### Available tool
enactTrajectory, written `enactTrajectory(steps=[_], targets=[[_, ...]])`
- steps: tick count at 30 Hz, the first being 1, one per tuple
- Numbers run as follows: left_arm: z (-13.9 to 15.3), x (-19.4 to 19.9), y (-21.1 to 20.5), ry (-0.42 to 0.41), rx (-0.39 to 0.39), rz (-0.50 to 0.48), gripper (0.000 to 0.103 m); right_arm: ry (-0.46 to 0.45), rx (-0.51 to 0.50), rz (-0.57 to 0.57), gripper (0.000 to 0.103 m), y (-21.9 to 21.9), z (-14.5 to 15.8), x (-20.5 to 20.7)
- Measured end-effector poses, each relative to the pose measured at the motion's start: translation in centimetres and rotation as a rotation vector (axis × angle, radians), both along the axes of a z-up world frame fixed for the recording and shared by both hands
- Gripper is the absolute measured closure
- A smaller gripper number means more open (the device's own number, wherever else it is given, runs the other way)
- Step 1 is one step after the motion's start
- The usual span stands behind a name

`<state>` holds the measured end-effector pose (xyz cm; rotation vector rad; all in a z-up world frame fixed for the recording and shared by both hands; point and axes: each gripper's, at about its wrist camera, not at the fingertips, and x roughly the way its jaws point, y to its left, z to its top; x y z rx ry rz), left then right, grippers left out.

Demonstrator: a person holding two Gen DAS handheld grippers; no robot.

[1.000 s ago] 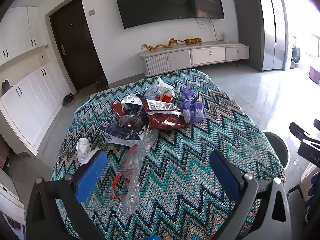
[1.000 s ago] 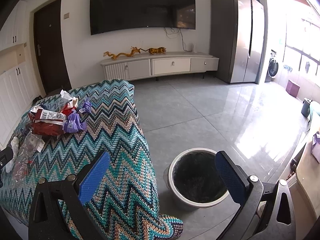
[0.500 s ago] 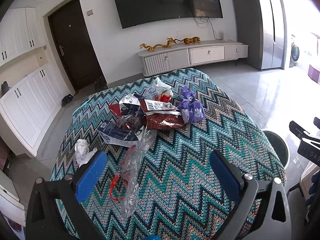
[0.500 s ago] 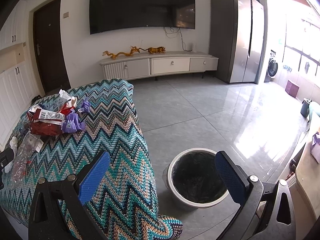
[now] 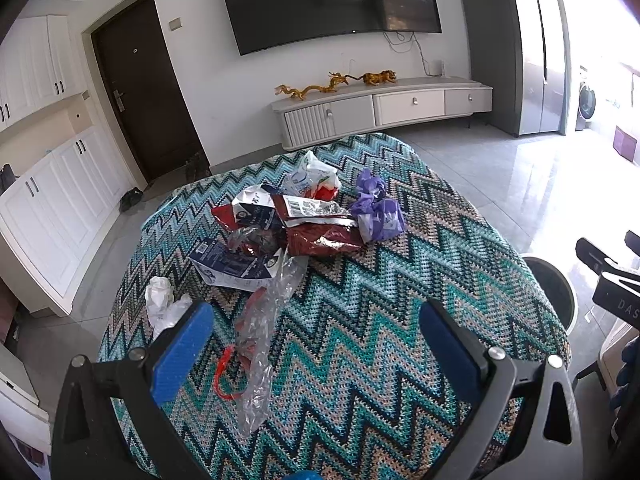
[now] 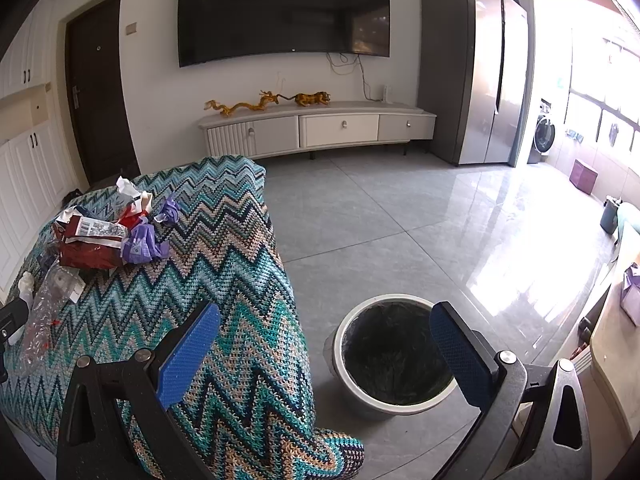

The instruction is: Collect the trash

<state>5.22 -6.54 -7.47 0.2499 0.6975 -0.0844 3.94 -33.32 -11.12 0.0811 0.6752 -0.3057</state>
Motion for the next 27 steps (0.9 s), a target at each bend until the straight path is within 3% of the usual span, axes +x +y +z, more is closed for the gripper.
enactTrajectory(steps=[7, 13, 22, 27], targets=[[0.9, -0.6, 0.5, -0.038, -0.051, -0.017, 0.0, -0.012, -0.014, -0.009, 0.0, 0.0, 0.5, -0.3], [2.7, -1.7, 1.7, -0.137, -0.106, 0.005, 0.0, -0.033, -0.064, 0.0, 0.0, 1.1, 1.8, -0.7], [5.0, -4.2, 3.5, -0.292, -0.122, 0.062, 0.0, -0.091, -0.138, 0.013, 0.0, 2.9, 4.5, -2.7], [6.1, -5.6, 4.9, -0.332, -0.156, 0.072, 0.0, -0.129, -0.179, 0.035, 0.0, 4.3, 6.1, -3.9]])
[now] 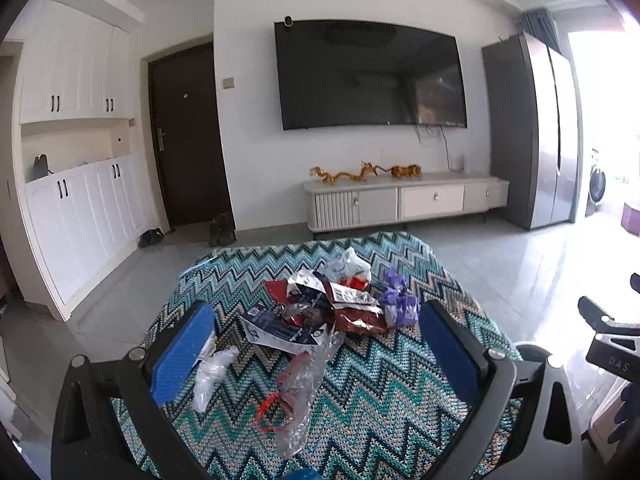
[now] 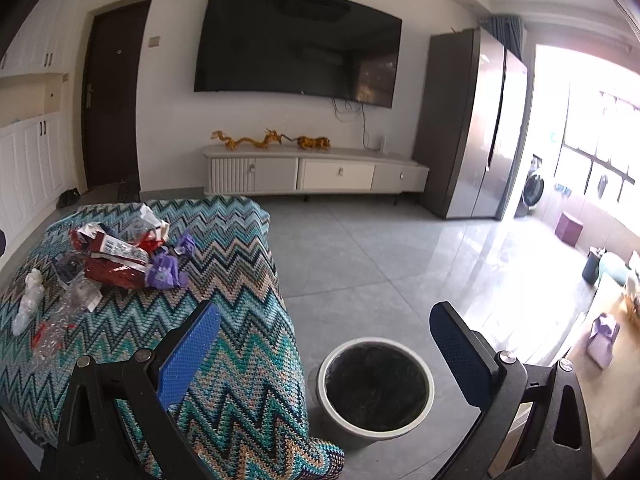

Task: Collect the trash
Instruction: 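Grasp the clear plastic glove with the left tool while the right tool grasps a purple wrapper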

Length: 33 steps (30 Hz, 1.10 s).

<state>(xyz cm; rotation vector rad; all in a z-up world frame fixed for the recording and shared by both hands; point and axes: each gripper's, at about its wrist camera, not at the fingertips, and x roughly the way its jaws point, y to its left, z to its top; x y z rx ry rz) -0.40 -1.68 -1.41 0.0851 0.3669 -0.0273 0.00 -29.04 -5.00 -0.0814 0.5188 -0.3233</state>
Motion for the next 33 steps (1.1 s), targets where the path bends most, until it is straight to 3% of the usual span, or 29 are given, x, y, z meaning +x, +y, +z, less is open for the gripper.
enactTrajectory(steps=[6, 13, 16, 25, 28, 33], targets=[[1.6, -2.3, 2.3, -0.077, -0.053, 0.022, 0.0, -0.045, -0.05, 0.026, 0.0, 2.0, 2.1, -1.7], [2.3, -3.0, 5.7, -0.057, -0.086, 0.024, 0.0, -0.098, -0.105, 0.091, 0.0, 4.7, 4.2, -2.6], [2.2, -2.7, 8.1, -0.042, -0.106, 0.073, 0.0, -0.111, -0.098, 0.145, 0.0, 5.4, 4.7, -2.2], [-0.8, 0.0, 17.9, 0.086, -0.182, 0.295, 0.0, -0.053, -0.048, 0.286, 0.0, 7.1, 3.9, 1.7], [-2.4, 0.9, 20.4, 0.131, -0.186, 0.323, 0.0, -0.024, -0.044, 0.35, 0.0, 8.3, 3.1, 3.6], [-5.1, 2.8, 22.7, 0.223, -0.238, 0.281, 0.0, 0.061, 0.013, 0.403, 0.0, 9.0, 0.9, 7.2]])
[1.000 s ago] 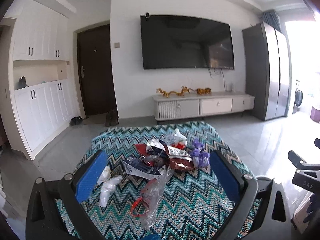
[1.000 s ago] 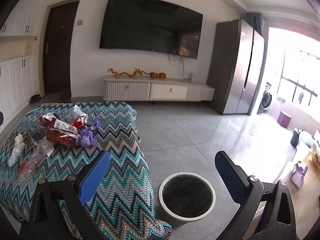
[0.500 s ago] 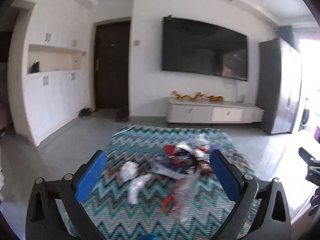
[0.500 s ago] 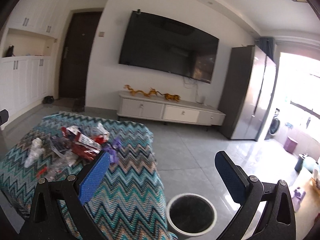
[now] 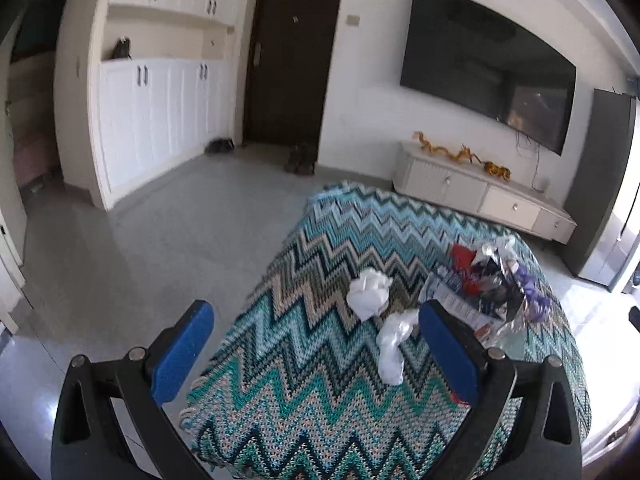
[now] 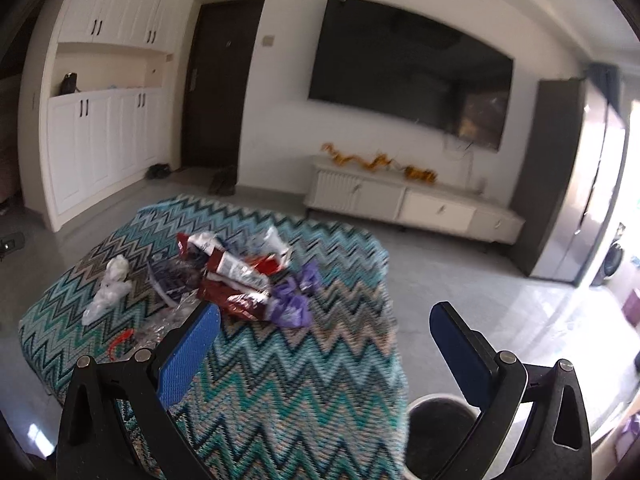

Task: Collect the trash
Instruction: 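Grasp the clear plastic glove with the left tool while the right tool grasps a purple wrapper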

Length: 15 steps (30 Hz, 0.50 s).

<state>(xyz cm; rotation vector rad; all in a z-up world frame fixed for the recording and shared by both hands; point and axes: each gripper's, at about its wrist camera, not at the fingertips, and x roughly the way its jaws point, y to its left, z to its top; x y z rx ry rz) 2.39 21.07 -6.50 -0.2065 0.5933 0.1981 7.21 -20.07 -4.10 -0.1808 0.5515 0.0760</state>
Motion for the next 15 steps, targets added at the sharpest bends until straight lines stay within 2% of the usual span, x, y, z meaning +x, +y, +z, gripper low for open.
enactTrajectory(steps=[3, 5, 7, 9, 15], targets=[[-1.4, 1.6, -0.6, 0.037, -0.033, -0.085, 0.001, 0.057, 0.037, 0.011, 0.002, 0.0, -1.6, 2.5], [-2.2, 2.8, -2.0, 0.059, -0.033, -0.15, 0.002, 0.091, 0.056, 0.021, 0.009, 0.0, -2.6, 4.0], [-3.1, 4.2, -3.4, 0.089, -0.031, -0.205, 0.009, 0.126, 0.071, 0.03, 0.023, 0.1, -3.6, 5.6], [-4.4, 6.3, -4.8, 0.144, -0.035, -0.249, 0.027, 0.167, 0.095, 0.041, 0.029, 0.1, -4.7, 7.3], [-7.1, 9.9, -5.8, 0.223, -0.05, -0.287, 0.034, 0.253, 0.148, 0.074, 0.038, 0.3, -7.6, 11.8]])
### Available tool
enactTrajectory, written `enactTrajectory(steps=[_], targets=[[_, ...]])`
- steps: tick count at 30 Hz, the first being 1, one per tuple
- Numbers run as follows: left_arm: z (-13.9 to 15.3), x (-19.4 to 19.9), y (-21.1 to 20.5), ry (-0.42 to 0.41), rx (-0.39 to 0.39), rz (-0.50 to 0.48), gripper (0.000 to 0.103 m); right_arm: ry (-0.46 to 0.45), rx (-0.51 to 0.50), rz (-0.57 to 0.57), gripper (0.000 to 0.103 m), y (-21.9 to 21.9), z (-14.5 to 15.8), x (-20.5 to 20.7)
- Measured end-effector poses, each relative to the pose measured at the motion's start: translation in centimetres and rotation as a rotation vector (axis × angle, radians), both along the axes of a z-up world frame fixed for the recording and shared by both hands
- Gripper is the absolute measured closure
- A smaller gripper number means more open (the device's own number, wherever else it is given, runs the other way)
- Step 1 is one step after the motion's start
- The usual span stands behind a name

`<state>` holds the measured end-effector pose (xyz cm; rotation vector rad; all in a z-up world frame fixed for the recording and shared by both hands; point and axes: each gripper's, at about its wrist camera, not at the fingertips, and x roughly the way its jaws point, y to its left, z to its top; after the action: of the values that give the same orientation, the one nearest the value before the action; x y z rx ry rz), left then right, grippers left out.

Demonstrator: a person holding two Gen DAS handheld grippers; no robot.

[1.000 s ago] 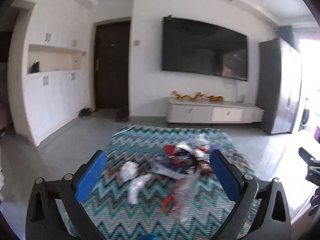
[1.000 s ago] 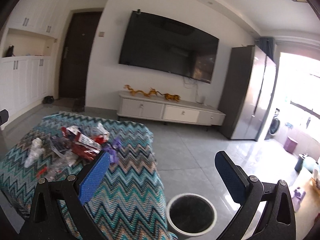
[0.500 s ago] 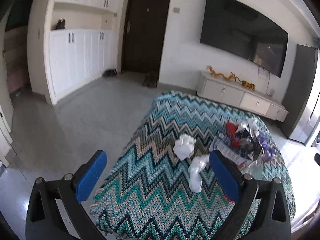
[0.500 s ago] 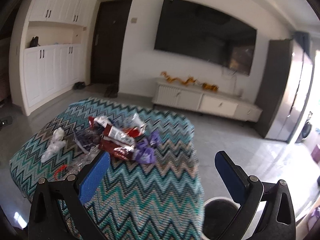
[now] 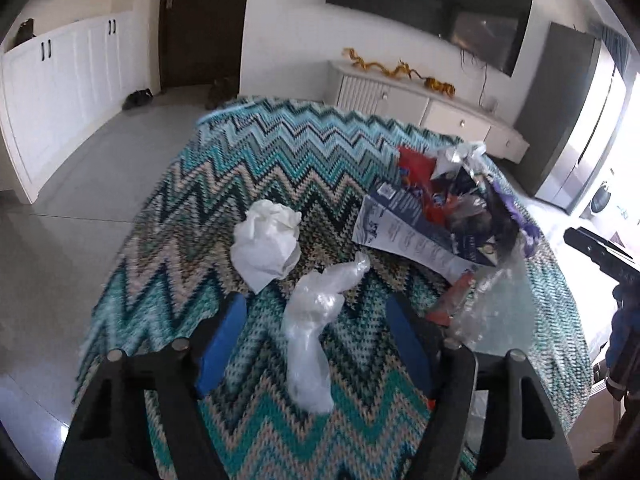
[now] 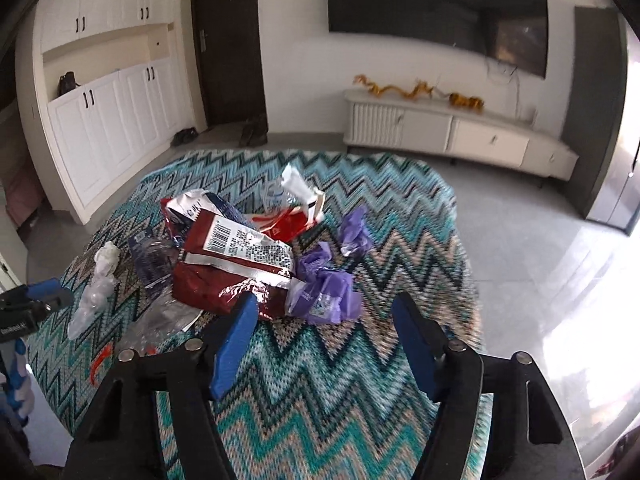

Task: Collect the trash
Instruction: 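Grasp the clear plastic glove with the left tool while the right tool grasps a purple wrapper, then carry both items over the black bin and open both tools to drop them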

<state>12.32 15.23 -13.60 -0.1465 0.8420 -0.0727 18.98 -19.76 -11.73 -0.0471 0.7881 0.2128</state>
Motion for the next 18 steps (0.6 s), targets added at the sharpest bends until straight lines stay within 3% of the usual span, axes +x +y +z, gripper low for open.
enactTrajectory(steps=[6, 8, 10, 14, 18], targets=[[-2.4, 1.8, 0.6, 0.077, -0.032, 0.007, 0.051, 0.064, 0.05, 0.015, 0.038, 0.5, -3.0, 4.0], [-2.9, 2.0, 0.5, 0.096, -0.046, 0.004, 0.062, 0.086, 0.061, 0.018, 0.041, 0.6, -3.9, 4.8], [-3.3, 2.0, 0.4, 0.108, -0.056, 0.003, 0.073, 0.113, 0.096, 0.016, 0.053, 0.3, -4.7, 5.2], [-2.2, 1.1, 0.3, 0.076, -0.055, 0.017, 0.075, 0.104, 0.156, 0.01, 0.062, -0.8, -4.7, 4.6], [0.4, -0.2, -0.1, 0.016, -0.028, 0.021, 0.076, 0.035, 0.159, 0.01, 0.064, -1.8, -2.8, 2.6]])
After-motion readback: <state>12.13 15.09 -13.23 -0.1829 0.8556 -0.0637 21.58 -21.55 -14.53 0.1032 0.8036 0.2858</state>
